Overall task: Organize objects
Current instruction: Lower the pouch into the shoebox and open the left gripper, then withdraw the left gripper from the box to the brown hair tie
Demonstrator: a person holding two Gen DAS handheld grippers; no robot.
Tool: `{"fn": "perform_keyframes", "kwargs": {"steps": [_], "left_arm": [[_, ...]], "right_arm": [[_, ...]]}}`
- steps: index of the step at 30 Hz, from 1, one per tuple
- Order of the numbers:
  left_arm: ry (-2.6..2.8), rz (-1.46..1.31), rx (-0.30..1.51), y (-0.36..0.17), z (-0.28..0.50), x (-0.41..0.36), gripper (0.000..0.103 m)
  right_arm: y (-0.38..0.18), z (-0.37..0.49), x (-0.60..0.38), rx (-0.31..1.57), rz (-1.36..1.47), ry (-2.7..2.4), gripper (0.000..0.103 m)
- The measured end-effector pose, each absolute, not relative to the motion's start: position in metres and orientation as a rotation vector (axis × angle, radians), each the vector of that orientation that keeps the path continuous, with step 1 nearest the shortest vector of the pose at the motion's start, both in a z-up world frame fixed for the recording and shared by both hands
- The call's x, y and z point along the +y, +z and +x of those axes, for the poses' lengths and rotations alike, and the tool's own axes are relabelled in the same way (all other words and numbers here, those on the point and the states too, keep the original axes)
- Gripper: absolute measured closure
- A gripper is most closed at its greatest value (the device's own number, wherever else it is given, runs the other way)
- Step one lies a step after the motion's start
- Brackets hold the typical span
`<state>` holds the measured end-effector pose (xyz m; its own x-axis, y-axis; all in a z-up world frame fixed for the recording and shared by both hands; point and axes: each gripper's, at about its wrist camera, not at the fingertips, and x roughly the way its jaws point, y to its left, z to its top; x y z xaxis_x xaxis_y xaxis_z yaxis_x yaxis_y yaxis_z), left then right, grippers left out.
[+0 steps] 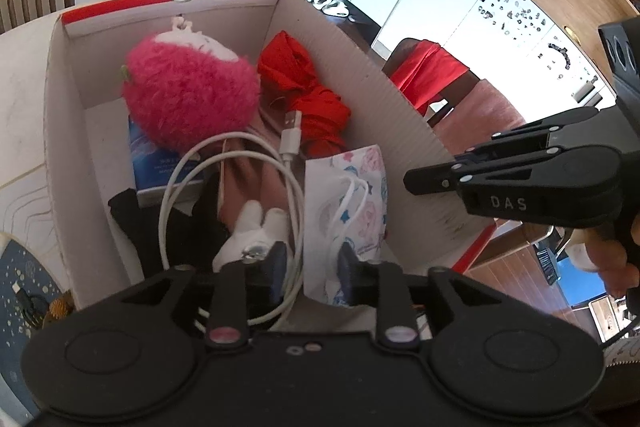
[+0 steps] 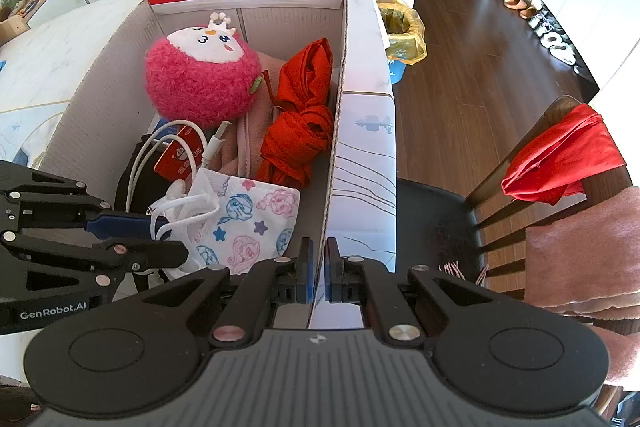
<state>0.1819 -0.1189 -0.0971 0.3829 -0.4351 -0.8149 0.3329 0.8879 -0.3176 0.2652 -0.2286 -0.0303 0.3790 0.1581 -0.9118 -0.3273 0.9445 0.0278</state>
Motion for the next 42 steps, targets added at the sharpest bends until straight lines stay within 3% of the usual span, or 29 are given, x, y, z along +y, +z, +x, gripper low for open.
{"fn": "perform_keyframes", "kwargs": {"steps": [3, 7, 13, 22, 32, 42], "left_arm": [[-0.495, -0.117, 1.072, -0.096, 0.179, -0.118, 0.072], [-0.5, -0.128, 1.061, -0.092, 0.174, -0.117, 0.054], [-0.491, -0.156, 1.033, -0.08, 0.165, -0.111, 0.049], [-0.442, -0.179, 0.947, -0.052, 0.153, -0.096, 0.022], [-0.324, -0.183, 0.858, -0.034, 0.139, -0.066, 0.004], [-0.054, -0.163, 0.821, -0.035, 0.127, -0.012, 0.002]], "right_arm": [[-0.03, 0.265, -0.228, 1.142, -0.166, 0.312, 0.098], [-0.03, 0.265, -0.229, 1.142, -0.166, 0.312, 0.098], [-0.03, 0.265, -0.229, 1.142, -0.167, 0.312, 0.098], [-0.03, 0.265, -0.229, 1.142, -0.168, 0.312, 0.098], [-0.03, 0.264, -0.229, 1.142, -0.17, 0.309, 0.098], [-0.029, 0.261, -0.232, 1.138, -0.184, 0.3, 0.098]]}}
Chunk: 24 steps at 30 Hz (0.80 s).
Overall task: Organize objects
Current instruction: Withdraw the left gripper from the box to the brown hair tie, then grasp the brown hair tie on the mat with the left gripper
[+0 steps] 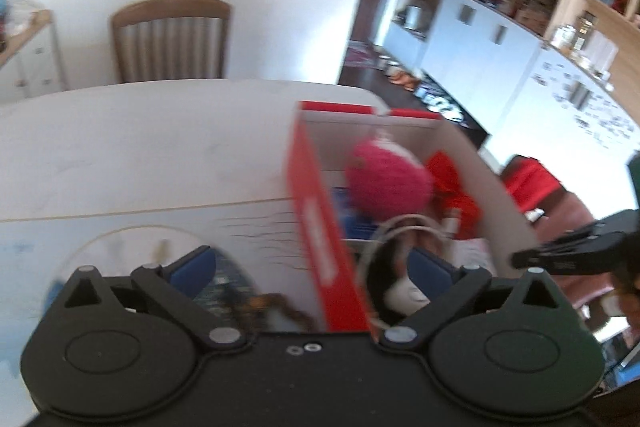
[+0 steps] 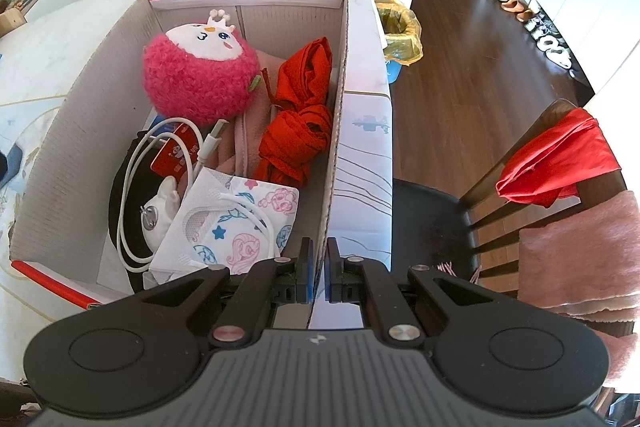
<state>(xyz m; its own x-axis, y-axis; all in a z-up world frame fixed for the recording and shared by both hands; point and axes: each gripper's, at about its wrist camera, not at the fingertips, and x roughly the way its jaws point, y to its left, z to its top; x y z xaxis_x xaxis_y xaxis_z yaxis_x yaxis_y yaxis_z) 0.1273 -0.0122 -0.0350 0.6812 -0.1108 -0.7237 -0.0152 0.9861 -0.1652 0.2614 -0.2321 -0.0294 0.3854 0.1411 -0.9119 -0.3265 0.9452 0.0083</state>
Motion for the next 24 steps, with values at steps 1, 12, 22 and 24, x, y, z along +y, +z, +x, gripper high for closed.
{"fn": "perform_keyframes", "kwargs": {"steps": [1, 12, 22, 24], "left_arm": [[-0.032, -0.164, 0.821, -0.036, 0.125, -0.006, 0.002], [0.115, -0.158, 0.844, -0.05, 0.106, 0.041, 0.002], [0.084, -0.107, 0.928, -0.095, 0.103, 0.038, 0.002], [0.079, -0.109, 0.939, -0.103, 0.104, 0.032, 0.002]], "right_arm": [[-0.029, 0.261, -0.231, 1.138, -0.185, 0.299, 0.098], [-0.028, 0.259, -0.23, 1.137, -0.198, 0.293, 0.098], [-0.029, 0.255, -0.23, 1.138, -0.216, 0.276, 0.098], [-0.03, 0.255, -0.231, 1.143, -0.216, 0.271, 0.098]]}}
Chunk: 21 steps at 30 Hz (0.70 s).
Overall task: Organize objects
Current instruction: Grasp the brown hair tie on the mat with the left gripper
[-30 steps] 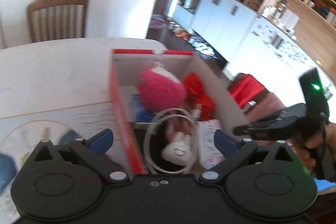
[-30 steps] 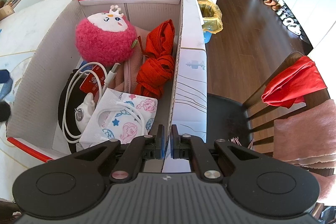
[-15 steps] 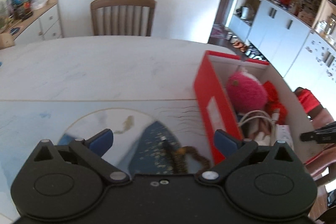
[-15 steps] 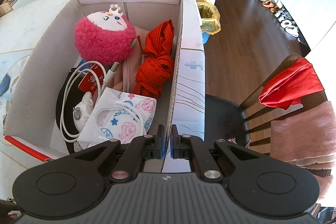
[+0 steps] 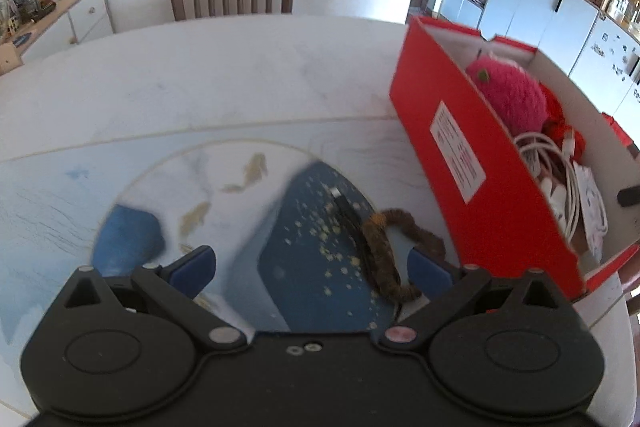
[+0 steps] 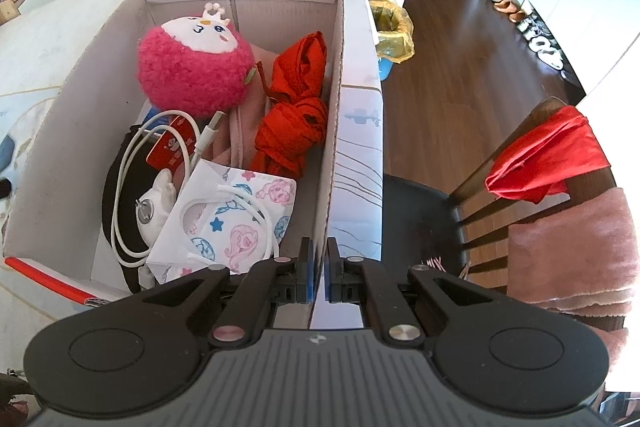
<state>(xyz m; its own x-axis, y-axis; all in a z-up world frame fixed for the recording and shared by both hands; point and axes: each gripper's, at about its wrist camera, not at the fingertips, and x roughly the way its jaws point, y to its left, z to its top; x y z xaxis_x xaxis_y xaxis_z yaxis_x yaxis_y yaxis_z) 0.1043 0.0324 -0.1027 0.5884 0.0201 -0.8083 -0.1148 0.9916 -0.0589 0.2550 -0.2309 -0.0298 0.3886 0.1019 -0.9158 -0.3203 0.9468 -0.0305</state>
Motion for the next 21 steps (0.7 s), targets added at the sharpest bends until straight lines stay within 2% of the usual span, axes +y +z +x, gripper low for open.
{"fn": "perform_keyframes", "kwargs": {"steps": [6, 9, 16, 17, 21], "left_arm": [[0.081, -0.089, 0.941, -0.12, 0.113, 0.015, 0.002], [0.083, -0.068, 0.941, -0.128, 0.12, 0.01, 0.008], [0.086, -0.118, 0.937, -0.129, 0.125, 0.009, 0.037], [0.08, -0.123, 0.933, -0.128, 0.125, 0.008, 0.044], [0.045, -0.121, 0.938, -0.129, 0.128, -0.001, 0.062]], "right_arm": [[-0.029, 0.254, -0.232, 1.149, -0.219, 0.262, 0.098], [-0.029, 0.253, -0.23, 1.151, -0.221, 0.259, 0.098], [-0.03, 0.252, -0.231, 1.162, -0.211, 0.256, 0.098], [-0.031, 0.252, -0.231, 1.164, -0.208, 0.256, 0.098], [-0.032, 0.251, -0.232, 1.169, -0.207, 0.258, 0.098]]}}
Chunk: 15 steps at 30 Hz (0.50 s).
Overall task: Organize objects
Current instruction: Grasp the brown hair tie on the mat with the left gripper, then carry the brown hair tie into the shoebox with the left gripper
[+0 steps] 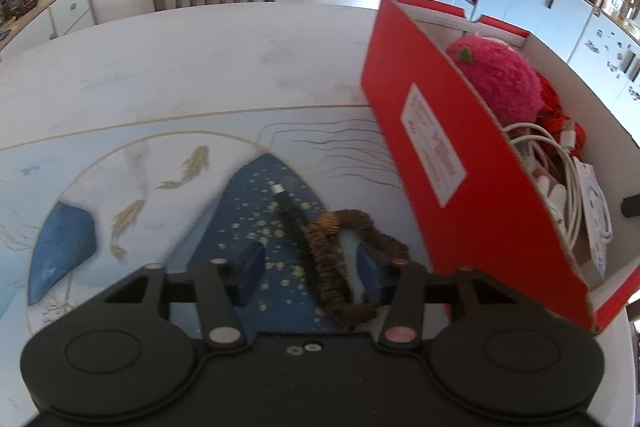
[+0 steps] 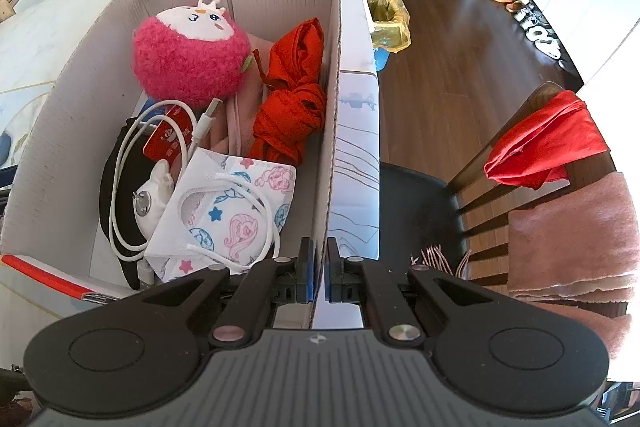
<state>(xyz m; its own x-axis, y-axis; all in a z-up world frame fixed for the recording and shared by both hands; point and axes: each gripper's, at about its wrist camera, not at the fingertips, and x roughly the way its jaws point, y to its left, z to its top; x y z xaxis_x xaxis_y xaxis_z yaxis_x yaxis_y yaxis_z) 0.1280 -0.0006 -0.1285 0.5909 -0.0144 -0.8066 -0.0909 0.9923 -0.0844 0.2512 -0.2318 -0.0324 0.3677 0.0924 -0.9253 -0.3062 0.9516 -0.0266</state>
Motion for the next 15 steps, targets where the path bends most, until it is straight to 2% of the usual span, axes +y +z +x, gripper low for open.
{"fn": "perform_keyframes", "kwargs": {"steps": [2, 6, 12, 15], "left_arm": [[0.021, -0.132, 0.942, -0.129, 0.13, -0.004, 0.074], [-0.005, -0.127, 0.945, -0.13, 0.132, -0.011, 0.08], [0.015, -0.13, 0.968, -0.133, 0.139, -0.011, 0.095], [0.02, -0.139, 0.972, -0.133, 0.141, -0.009, 0.097]], "right_arm": [[-0.033, 0.251, -0.232, 1.17, -0.207, 0.259, 0.098], [-0.033, 0.251, -0.232, 1.172, -0.207, 0.26, 0.098], [-0.034, 0.252, -0.233, 1.173, -0.202, 0.262, 0.098], [-0.034, 0.252, -0.234, 1.174, -0.199, 0.262, 0.098]]}}
